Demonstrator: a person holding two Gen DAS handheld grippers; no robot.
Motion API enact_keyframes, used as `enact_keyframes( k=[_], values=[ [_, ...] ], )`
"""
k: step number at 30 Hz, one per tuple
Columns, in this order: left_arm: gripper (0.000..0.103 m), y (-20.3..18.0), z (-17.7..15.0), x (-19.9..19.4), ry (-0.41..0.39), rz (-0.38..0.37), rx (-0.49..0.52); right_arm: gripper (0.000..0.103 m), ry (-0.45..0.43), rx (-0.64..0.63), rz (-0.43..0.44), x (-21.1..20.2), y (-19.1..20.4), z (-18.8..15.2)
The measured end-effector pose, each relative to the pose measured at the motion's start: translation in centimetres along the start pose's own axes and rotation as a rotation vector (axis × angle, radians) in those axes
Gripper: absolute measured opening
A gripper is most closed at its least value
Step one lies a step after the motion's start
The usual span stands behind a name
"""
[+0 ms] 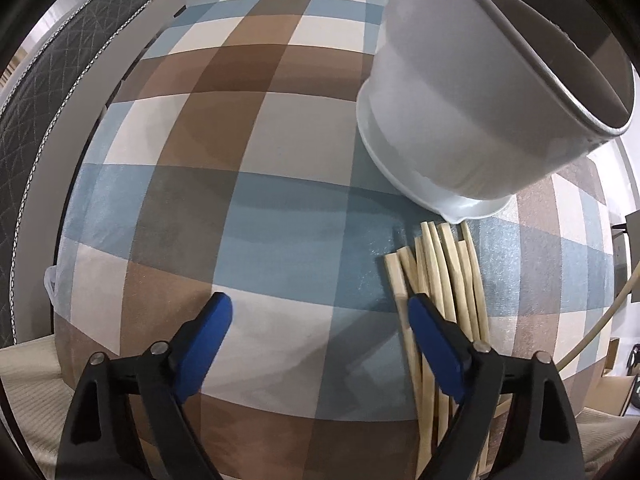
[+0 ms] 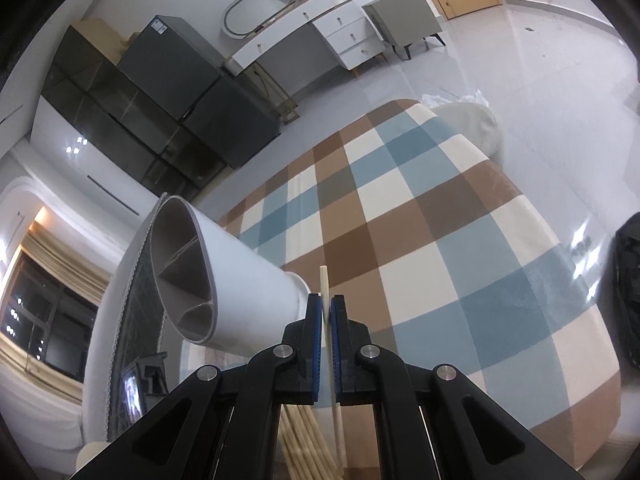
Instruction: Organize utensils
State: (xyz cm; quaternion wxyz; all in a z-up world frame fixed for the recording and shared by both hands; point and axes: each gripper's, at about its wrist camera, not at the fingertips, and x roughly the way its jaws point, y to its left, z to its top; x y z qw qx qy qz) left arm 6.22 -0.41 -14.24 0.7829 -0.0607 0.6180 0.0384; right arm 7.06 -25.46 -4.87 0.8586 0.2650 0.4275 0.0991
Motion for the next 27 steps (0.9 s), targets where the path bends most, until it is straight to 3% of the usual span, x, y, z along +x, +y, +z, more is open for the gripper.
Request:
enact_keyframes(
  k=[4,7,12,13,16,19,27],
  values=[
    [0.081,-0.3,0.4,-0.1,-0.008,0.017,0.032,0.004,-0.002,-0.003,0.0,-0.1,0.0,0.0],
    [0.068,-0.2,0.8,-0.6,-0.019,0.016,0.032,0.004,-0.003,-0.001,0.002,-0.1,0.0,0.0],
    [0.028,0.4,1.9,-1.2,-0.04,0.007,0.045,0.004,-0.008,-0.01,0.0,-0.2,0.2,-0.1],
    [0.025,0.4,2.2,-1.3,-0.046,0.005,0.048,0.004,-0.009,-0.013,-0.001,-0.2,0.2,-0.2],
    [0.005,0.7,2.6,-1.3,-0.067,-0.006,0.04,0.004,-0.012,-0.021,-0.005,-0.2,0.3,-0.2],
    [0.0,1.2,2.7,-1.1,-0.069,-0.023,0.023,0.004,-0.014,-0.025,-0.009,-0.2,0.4,-0.2],
    [0.0,5.2,3.6,-1.9,-0.093,-0.091,-0.028,0.004,-0.032,-0.061,-0.02,-0.4,1.3,-0.5]
  ],
)
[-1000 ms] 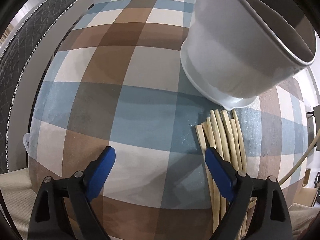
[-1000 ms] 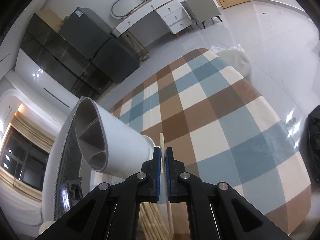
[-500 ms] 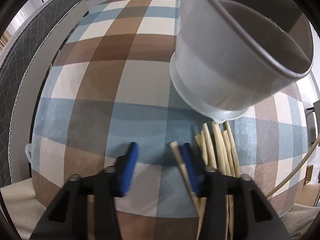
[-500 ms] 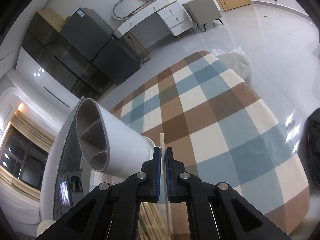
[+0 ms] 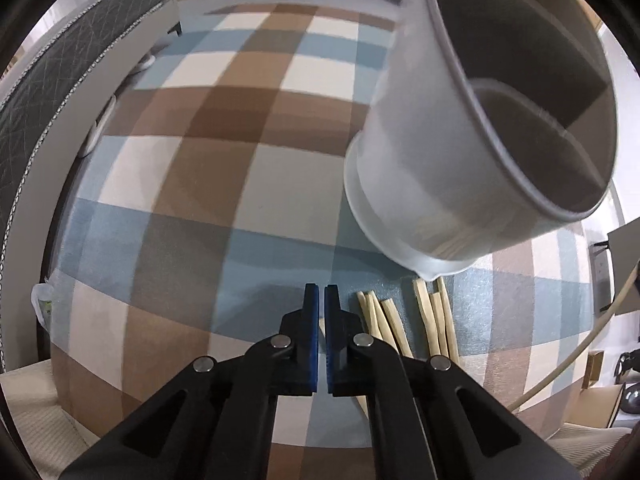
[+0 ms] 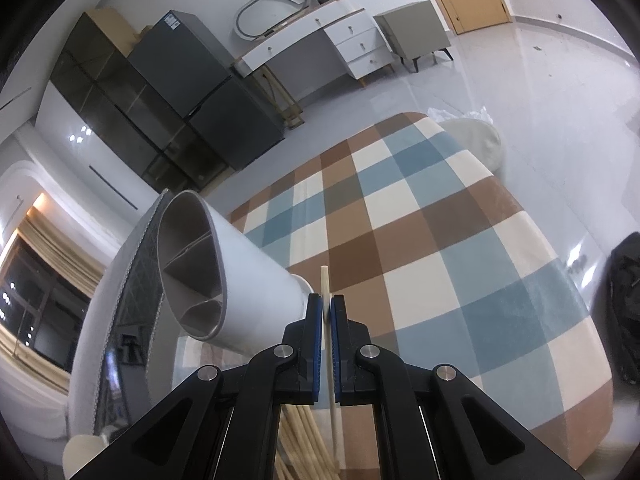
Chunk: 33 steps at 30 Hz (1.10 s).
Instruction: Organize utensils
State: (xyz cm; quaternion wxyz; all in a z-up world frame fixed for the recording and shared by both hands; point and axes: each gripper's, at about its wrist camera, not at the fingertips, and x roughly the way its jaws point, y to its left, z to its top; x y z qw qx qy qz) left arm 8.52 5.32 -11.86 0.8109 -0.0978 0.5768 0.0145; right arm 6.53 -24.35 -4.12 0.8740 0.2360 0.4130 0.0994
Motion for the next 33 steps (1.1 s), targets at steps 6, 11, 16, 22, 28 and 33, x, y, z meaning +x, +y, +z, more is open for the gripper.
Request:
enact_keyframes(
  k=[6,11,16,22,28,33],
  values=[
    [0.002,3.1,-0.4,-0.5,0.061,-0.085,-0.126,0.004,-0.009,-0.003,-0.003,-0.2,0.2,-0.2],
    [0.03,3.9,-0.8,0.5,0.102,-0.075,-0.136,0.004,-0.016,-0.007,-0.001,-0.5,0.3,-0.3],
    [0.033,1.8,-0.6,1.3,0.111,-0.033,-0.085,0.004,-0.023,0.014,0.001,-0.9,-0.3,-0.1],
    [0.042,1.1,-0.6,1.5,0.093,-0.022,-0.05,0.004,-0.021,0.034,0.011,-1.0,-0.6,0.2],
    [0.053,-2.7,-1.6,1.9,0.085,0.052,0.079,0.004,-0.017,0.03,0.019,-0.9,-0.4,0.2],
    [0.023,-4.0,-1.9,1.9,0.076,0.081,0.109,0.004,-0.019,0.024,0.013,-0.8,-0.3,0.2]
  ],
)
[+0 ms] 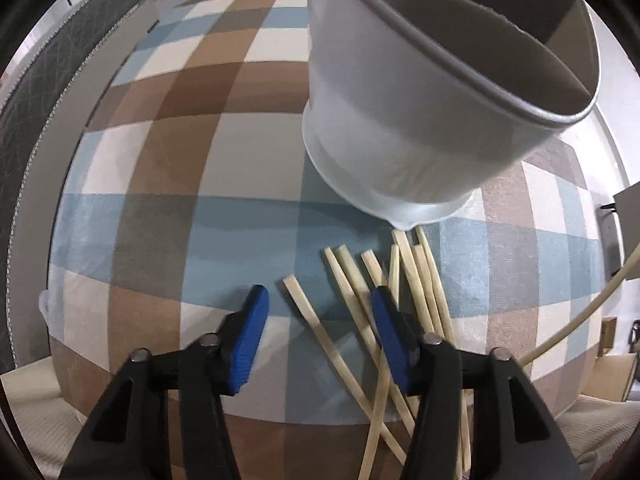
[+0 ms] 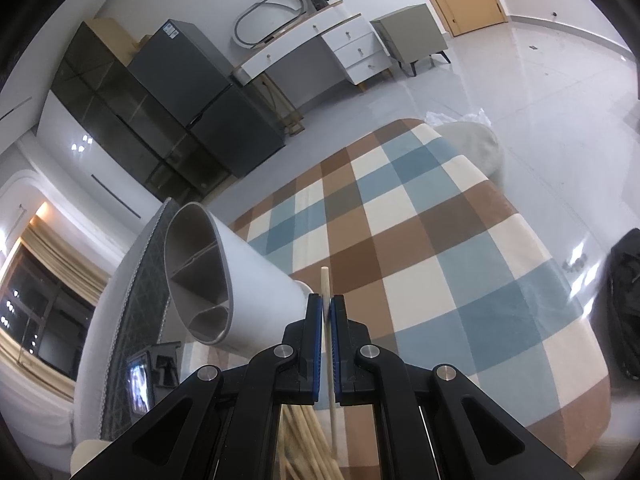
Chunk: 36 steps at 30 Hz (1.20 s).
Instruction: Organize utensils
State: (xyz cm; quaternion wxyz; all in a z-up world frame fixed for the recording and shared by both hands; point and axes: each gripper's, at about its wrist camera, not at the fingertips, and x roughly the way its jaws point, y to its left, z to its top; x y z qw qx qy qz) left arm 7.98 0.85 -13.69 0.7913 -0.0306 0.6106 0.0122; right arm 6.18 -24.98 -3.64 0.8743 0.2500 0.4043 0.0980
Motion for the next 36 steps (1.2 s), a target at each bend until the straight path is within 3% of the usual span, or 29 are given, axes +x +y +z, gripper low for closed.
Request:
enact_keyframes(
  k=[3,9,11,16,24,29,36],
  values=[
    [0.012,-0.6,0.2,-0.1,-0.021,-0.006,0.025,0.004,-0.002,-0.002,-0.004,0.1,0.0,0.0],
    [0.01,0.5,0.4,-0.1,-0.071,-0.037,-0.009,0.004,-0.005,-0.033,-0.016,0.1,0.7,-0.4],
    [0.002,1.3,-0.5,-0.6,-0.1,-0.05,-0.028,0.004,-0.006,-0.043,-0.022,0.2,0.9,-0.5],
    [0.002,3.1,-2.4,-0.8,-0.098,-0.094,-0.082,0.004,-0.001,-0.064,-0.033,0.6,1.4,-0.9],
    [0.002,3.5,-1.9,-2.7,-0.121,-0.185,-0.118,0.003,0.003,-0.091,-0.03,1.0,1.9,-1.1],
    [0.002,4.8,0.5,-2.7,-0.124,-0.236,-0.164,0.002,0.011,-0.105,-0.012,1.1,2.4,-1.4],
    [0.001,7.2,0.4,-4.7,-0.17,-0.325,-0.236,0.003,0.083,-0.068,-0.025,2.5,1.7,-2.2]
  ],
)
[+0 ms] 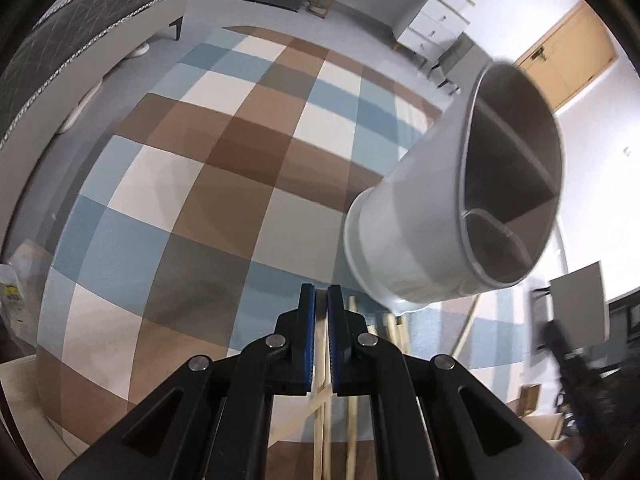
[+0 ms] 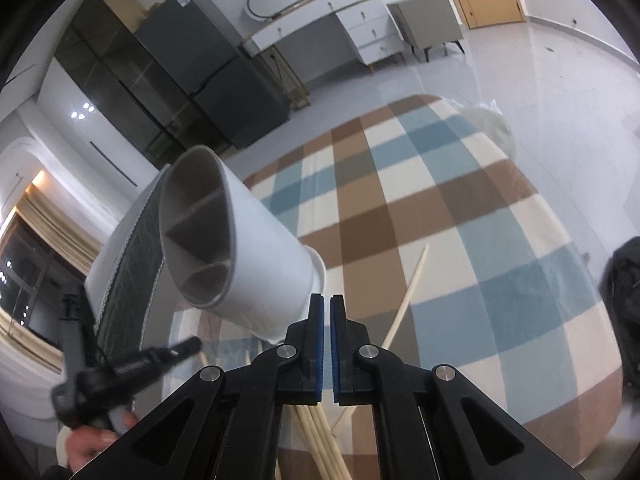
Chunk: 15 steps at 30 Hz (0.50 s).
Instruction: Organize utensils
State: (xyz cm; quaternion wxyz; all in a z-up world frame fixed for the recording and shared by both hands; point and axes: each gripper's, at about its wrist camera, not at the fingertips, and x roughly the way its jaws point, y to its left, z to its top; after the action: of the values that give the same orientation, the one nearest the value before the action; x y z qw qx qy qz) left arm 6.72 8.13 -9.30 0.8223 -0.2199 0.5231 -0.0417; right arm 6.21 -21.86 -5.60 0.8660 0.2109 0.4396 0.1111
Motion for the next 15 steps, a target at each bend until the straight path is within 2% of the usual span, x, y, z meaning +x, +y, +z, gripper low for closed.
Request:
enact_keyframes(
  k=[8,13,14,15],
  values=[
    [0.001,-1.3,1.4,-3.7,-0.137,-0.044,0.036,0.005,0.005,-0.063,-0.005,0.0,1.3,-0.6],
    [0.001,-1.8,2.1,-5.8,-0.199,-0.078,0.047,0.006,0.039,-0.038,-0.028,0.6,0.7,-0.9],
    [0.001,-1.8,2.3,-6.3,-0.212,-0.084,0.047,0.009,0.047,-0.033,-0.036,0.7,0.5,-1.0],
    [0.001,-1.8,2.4,-6.7,-0.224,-0.089,0.05,0.017,0.053,-0.027,-0.049,0.9,0.2,-0.9]
  ],
)
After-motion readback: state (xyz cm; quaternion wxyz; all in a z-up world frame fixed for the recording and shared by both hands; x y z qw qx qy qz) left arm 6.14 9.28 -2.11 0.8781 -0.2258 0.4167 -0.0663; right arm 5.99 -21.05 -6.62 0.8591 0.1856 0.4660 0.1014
